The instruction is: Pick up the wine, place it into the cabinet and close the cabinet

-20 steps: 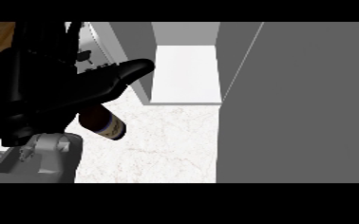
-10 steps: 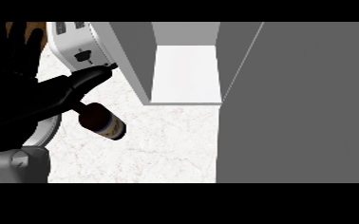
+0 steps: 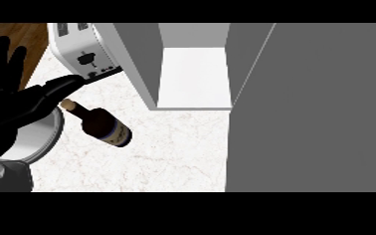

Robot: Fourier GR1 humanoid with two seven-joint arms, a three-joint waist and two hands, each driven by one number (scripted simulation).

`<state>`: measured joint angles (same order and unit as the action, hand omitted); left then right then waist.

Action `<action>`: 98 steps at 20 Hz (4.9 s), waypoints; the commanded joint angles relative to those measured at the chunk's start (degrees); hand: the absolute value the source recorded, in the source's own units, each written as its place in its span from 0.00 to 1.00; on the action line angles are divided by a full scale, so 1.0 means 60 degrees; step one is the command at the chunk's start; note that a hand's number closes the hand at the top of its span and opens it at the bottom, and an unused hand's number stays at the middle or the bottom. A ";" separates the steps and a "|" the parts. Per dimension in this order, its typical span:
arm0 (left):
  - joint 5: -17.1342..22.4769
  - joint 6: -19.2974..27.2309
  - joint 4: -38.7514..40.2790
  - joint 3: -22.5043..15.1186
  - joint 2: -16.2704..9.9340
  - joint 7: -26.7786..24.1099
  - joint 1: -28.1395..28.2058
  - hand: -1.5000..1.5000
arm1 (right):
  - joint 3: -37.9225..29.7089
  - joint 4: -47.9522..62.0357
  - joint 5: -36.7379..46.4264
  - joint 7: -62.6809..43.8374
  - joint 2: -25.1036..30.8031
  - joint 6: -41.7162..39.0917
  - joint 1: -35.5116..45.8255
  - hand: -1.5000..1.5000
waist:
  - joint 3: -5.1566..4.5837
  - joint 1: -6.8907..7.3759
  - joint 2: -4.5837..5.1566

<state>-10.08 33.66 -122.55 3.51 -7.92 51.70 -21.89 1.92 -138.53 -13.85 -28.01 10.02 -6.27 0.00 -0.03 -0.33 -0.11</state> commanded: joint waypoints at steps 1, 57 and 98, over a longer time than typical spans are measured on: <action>0.0937 -0.0328 0.0310 0.0709 -0.0133 -0.0252 0.0316 0.00 | 0.0034 -0.1822 -0.0461 -0.0871 0.0013 0.0182 -0.0500 0.00 | -0.0002 -0.0029 -0.0003; 0.4571 -0.3844 0.7015 0.1638 0.0898 -0.9024 0.3322 0.00 | -0.0619 -0.1420 -0.0825 -0.1104 -0.0378 -0.0285 0.0164 0.00 | 0.0004 -0.0007 0.0004; 0.4107 -0.5756 1.0266 0.0476 0.0556 -1.2916 0.2620 1.00 | -0.0461 -0.0955 -0.0449 -0.0944 -0.0428 -0.0408 0.0275 0.00 | 0.0007 0.0008 0.0006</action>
<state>16.99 1.58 -62.29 8.35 -3.54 -23.40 -9.89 1.29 -139.01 -12.06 -34.11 7.17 -7.51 4.17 0.35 -0.58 -0.48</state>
